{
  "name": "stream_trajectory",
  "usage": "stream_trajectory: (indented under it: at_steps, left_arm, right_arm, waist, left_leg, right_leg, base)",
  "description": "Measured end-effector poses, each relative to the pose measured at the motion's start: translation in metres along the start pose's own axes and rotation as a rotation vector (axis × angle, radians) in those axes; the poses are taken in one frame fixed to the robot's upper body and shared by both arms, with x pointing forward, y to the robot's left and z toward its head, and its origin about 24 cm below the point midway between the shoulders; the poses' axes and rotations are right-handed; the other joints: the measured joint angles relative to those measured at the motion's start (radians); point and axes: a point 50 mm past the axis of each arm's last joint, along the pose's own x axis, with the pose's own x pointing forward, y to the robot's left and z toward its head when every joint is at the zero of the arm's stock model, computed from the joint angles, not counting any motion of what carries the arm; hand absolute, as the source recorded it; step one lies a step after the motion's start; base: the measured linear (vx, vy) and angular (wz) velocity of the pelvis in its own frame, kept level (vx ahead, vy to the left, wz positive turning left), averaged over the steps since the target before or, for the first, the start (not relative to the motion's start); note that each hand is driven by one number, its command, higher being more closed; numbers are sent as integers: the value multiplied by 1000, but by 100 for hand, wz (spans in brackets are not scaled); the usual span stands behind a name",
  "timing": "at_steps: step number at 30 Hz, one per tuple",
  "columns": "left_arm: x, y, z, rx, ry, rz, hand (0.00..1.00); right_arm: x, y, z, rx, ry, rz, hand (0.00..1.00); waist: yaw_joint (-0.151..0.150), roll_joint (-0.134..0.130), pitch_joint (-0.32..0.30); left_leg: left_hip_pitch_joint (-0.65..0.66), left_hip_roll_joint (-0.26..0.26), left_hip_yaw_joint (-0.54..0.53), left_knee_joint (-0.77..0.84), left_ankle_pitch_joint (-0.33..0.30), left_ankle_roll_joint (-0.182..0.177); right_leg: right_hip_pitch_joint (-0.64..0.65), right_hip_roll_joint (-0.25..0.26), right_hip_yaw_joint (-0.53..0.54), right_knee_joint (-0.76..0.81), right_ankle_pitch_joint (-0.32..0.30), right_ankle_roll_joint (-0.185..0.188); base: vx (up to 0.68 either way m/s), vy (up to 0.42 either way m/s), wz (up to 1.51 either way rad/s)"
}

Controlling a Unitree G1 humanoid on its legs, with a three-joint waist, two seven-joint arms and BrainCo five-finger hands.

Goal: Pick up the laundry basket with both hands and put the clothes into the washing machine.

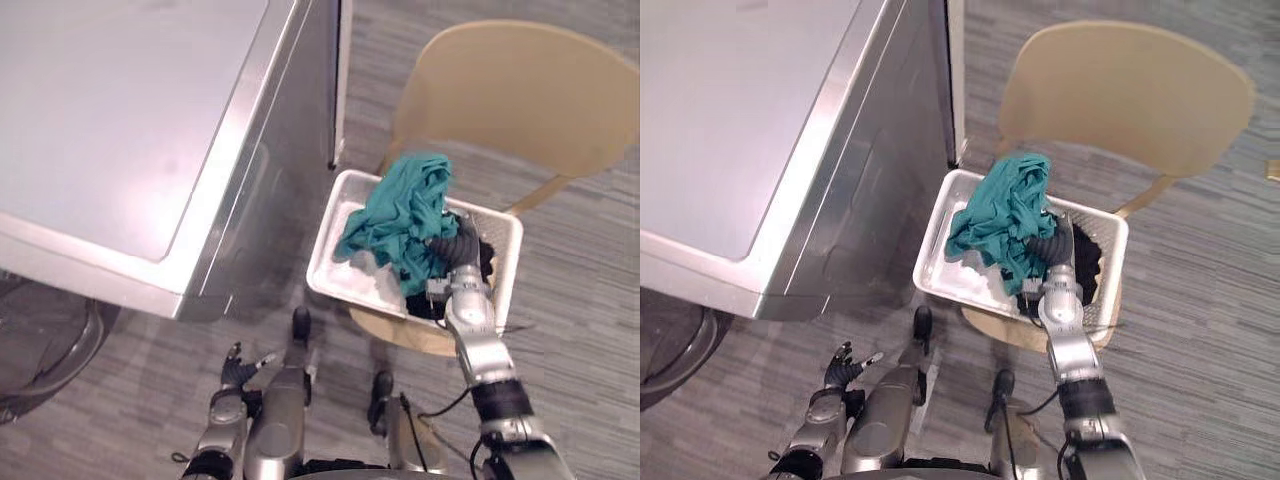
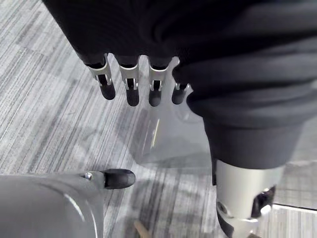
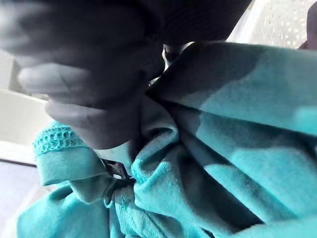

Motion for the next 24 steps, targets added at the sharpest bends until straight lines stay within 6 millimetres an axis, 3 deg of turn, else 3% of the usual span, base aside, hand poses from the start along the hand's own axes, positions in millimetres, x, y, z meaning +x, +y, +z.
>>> stream_trajectory:
  at_steps: [4,9,11,13,14,16,17,18,19,20,21,22,23,24]
  left_arm:
    - [-6,7,-19,7,56,3,0]
    - [-5,11,-18,12,51,-7,0]
    - [-6,14,-18,-18,53,14,0]
    - [-10,22,-19,-35,32,41,0]
    - [-14,25,-20,-49,20,55,0]
    - [-22,19,-24,-73,10,49,0]
    - [-31,9,-28,-100,7,29,0]
    - [-36,-4,-29,-117,7,-8,0]
    - [-38,-13,-27,-119,-3,-37,0]
    - [-41,-27,-12,-126,-67,-93,0]
    - [-42,-32,2,-138,-125,-118,0]
    - [-43,-33,9,-140,-158,-125,0]
    - [-45,-30,24,-153,-232,-128,0]
    - [-50,-24,39,-162,-317,-124,0]
  right_arm:
    - [-19,9,6,164,-21,74,100]
    - [-34,12,-4,256,22,119,100]
    - [-43,12,-7,272,42,129,100]
    - [-45,20,-3,273,29,179,100]
    - [-44,26,1,271,11,207,100]
    - [-42,29,4,268,-7,218,100]
    - [-39,26,6,246,-24,219,100]
    - [-36,18,6,199,-36,215,100]
    - [-36,12,3,168,-28,204,100]
    - [-33,-2,-3,107,-13,171,100]
    - [-28,-9,-8,71,3,140,100]
    - [-26,-11,-10,63,9,127,100]
    - [-23,-16,-9,55,6,104,100]
    - [-20,-17,-7,50,-8,105,100]
  waist:
    - [-5,-13,-63]
    - [-11,-6,-82]
    - [-11,-5,-81]
    - [-4,-13,-98]
    - [3,-4,-117]
    - [36,19,-145]
    - [50,54,-163]
    - [41,111,-164]
    - [41,136,-167]
    - [37,148,-162]
    - [37,133,-154]
    - [40,122,-153]
    - [25,103,-159]
    - [16,101,-157]
  left_leg:
    - [45,22,68,0,-15,-7]
    - [18,55,58,61,-58,5]
    - [-1,45,-3,111,-57,7]
    - [-51,29,-50,167,-57,6]
    - [-98,34,-63,194,-56,7]
    - [-150,54,-67,198,-45,16]
    - [-191,61,-101,189,-4,20]
    - [-206,69,-138,152,-5,15]
    - [-198,78,-150,112,-24,11]
    - [-190,84,-121,59,-153,-12]
    - [-204,62,-81,94,-144,-14]
    - [-203,40,-63,130,-132,-5]
    - [-194,4,-25,214,-132,-3]
    - [-166,-1,-8,298,-138,-4]
  right_leg:
    - [10,13,89,-39,50,11]
    - [-12,19,118,32,40,12]
    - [-52,5,136,377,-52,15]
    - [-34,1,171,470,-48,21]
    - [-16,25,181,410,-110,15]
    - [-11,49,154,319,-176,-14]
    - [-11,66,116,261,-229,-40]
    - [-11,102,81,244,-233,-52]
    - [-11,117,57,235,-220,-70]
    - [-12,106,6,199,-183,-100]
    - [-20,79,-34,177,-155,-123]
    - [-25,60,-48,163,-138,-124]
    - [-31,31,-71,123,-96,-128]
    - [-35,29,-84,77,-52,-131]
  base:
    - [-23,10,-69]
    - [-119,5,-6]
    - [-109,-79,92]
    - [-154,-198,98]
    - [-254,-334,69]
    - [-258,-288,22]
    - [-309,-231,34]
    - [-321,-208,61]
    - [-308,-183,107]
    - [-381,-125,109]
    - [-316,-91,106]
    - [-349,-104,89]
    - [-234,-102,70]
    - [-274,-99,50]
